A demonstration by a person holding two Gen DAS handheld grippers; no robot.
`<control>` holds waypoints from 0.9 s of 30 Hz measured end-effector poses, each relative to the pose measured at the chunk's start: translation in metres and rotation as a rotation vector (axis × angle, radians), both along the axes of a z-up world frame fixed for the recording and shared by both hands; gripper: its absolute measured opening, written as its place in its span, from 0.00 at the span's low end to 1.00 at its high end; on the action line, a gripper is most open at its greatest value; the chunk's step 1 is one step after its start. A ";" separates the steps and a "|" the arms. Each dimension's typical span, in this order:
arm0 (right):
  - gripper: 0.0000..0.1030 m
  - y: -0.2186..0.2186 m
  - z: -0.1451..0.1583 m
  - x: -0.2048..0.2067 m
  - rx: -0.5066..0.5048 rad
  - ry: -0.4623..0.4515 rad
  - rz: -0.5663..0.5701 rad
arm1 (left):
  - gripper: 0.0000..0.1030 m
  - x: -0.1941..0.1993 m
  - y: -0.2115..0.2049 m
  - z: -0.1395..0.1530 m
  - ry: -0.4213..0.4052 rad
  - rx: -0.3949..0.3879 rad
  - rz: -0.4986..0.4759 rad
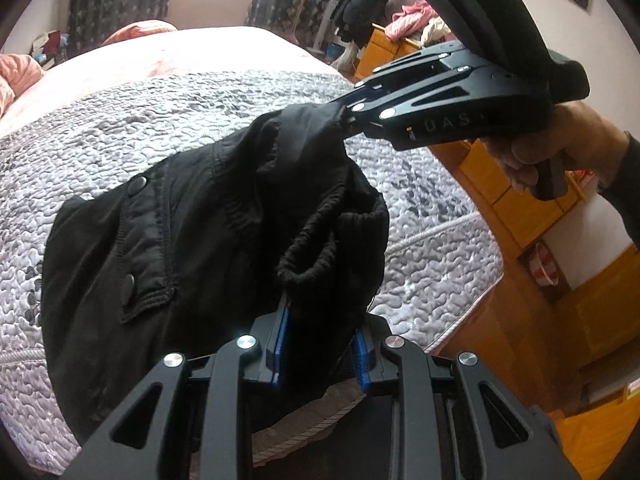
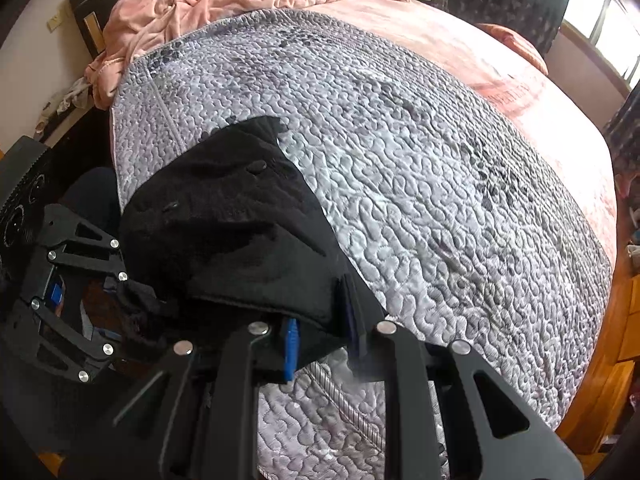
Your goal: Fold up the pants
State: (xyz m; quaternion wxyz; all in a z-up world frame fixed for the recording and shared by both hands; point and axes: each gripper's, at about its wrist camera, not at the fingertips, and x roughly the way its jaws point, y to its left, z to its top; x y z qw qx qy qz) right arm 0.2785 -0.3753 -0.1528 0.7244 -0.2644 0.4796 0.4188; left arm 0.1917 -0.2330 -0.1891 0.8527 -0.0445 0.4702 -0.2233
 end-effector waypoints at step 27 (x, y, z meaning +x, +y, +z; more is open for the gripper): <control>0.18 -0.011 -0.055 -0.007 -0.107 -0.030 -0.035 | 0.25 0.009 -0.026 -0.050 0.076 0.096 -0.040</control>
